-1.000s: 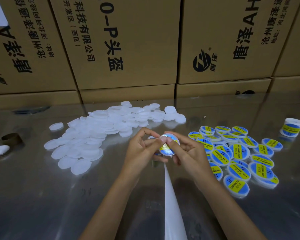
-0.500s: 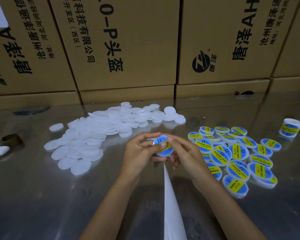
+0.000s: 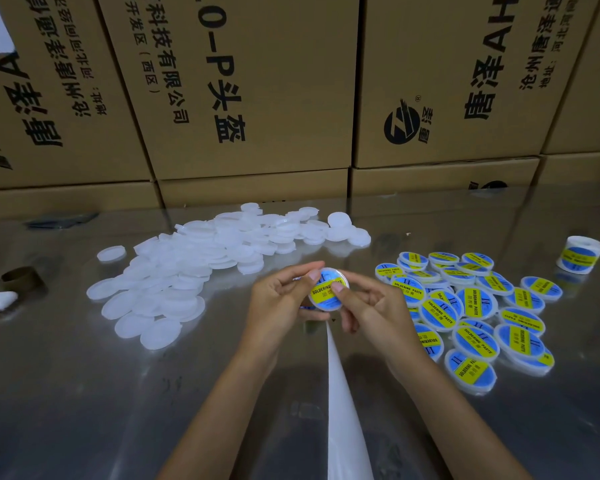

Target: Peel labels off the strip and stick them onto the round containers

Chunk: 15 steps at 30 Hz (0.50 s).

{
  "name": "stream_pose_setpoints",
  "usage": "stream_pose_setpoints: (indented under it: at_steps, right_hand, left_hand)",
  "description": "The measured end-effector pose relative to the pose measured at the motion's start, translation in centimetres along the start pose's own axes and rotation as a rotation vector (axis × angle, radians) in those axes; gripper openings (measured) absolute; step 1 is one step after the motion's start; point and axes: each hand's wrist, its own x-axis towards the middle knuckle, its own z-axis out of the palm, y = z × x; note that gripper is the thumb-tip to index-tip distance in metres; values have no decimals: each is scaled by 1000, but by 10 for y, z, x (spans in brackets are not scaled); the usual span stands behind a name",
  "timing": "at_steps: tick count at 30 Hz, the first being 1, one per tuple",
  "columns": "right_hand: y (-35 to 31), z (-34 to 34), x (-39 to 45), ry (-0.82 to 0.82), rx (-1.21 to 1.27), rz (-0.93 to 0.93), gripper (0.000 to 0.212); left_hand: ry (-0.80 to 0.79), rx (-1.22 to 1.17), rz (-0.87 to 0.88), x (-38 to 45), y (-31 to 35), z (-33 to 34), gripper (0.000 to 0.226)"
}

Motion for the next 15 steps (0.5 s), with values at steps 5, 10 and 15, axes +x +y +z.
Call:
stream_pose_setpoints:
  at_steps: [5,10,15]
  right_hand:
    - [4,-2,1,65,-99,0,20]
    - [9,-2,3,117,-181,-7,26]
    - [10,-12,9,302,-281,-13,22]
  left_hand:
    - [-41,10,-21,1,-1,0,20]
    - [-107,16,-41,2,-2,0,39]
    - [-66,52,-8,1,-6,3,43]
